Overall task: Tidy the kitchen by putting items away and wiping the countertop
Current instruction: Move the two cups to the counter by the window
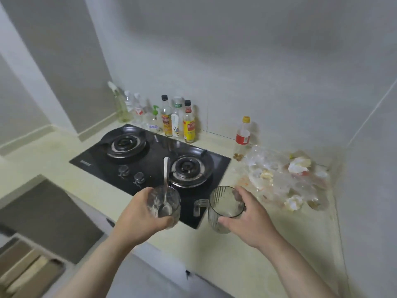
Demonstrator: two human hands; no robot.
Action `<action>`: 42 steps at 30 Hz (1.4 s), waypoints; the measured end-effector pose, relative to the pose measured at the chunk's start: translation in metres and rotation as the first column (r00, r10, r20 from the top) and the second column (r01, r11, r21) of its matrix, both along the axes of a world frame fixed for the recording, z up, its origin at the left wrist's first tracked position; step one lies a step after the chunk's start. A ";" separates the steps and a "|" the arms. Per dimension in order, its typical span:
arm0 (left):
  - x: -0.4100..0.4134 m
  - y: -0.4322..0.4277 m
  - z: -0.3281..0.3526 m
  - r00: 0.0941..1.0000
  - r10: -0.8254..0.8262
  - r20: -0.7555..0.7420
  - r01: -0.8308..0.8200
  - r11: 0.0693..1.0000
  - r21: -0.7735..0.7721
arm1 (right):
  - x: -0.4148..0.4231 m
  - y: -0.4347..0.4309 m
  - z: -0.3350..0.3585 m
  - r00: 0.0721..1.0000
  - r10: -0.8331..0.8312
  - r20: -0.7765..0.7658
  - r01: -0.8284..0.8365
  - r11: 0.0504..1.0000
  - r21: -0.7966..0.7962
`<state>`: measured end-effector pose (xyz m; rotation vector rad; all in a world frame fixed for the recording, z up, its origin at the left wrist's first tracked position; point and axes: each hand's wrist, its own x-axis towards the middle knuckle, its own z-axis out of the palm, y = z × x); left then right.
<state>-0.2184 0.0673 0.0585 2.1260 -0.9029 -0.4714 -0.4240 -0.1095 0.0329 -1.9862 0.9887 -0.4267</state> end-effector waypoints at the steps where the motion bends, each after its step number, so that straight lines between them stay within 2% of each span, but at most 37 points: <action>1: -0.001 0.018 0.002 0.999 0.053 0.013 -0.053 0.999 0.001 | 0.007 0.007 0.002 0.999 0.045 0.009 -0.045 0.999 -0.003; 7: 0.001 0.131 0.010 0.929 0.361 0.077 -0.362 0.932 -0.005 | 0.067 0.068 0.015 0.956 0.289 0.044 -0.289 0.957 -0.004; 12: 0.009 0.231 0.010 0.809 0.573 0.128 -0.580 0.814 0.027 | 0.122 0.138 0.026 0.882 0.471 0.035 -0.471 0.882 -0.006; 17: 0.019 0.325 0.012 0.685 0.724 0.080 -0.726 0.688 -0.007 | 0.169 0.210 0.036 0.809 0.588 0.016 -0.588 0.809 -0.019; 24: 0.049 0.454 0.014 0.576 0.817 0.043 -0.813 0.577 -0.077 | 0.244 0.331 0.036 0.753 0.658 0.001 -0.657 0.752 -0.047; 31: 0.098 0.579 0.010 0.503 0.863 0.040 -0.862 0.504 -0.054 | 0.315 0.462 0.030 0.680 0.734 -0.008 -0.733 0.679 -0.043; 42: 0.151 0.662 -0.001 0.446 0.895 0.005 -0.894 0.446 -0.049 | 0.392 0.565 0.022 0.594 0.803 -0.052 -0.805 0.593 -0.033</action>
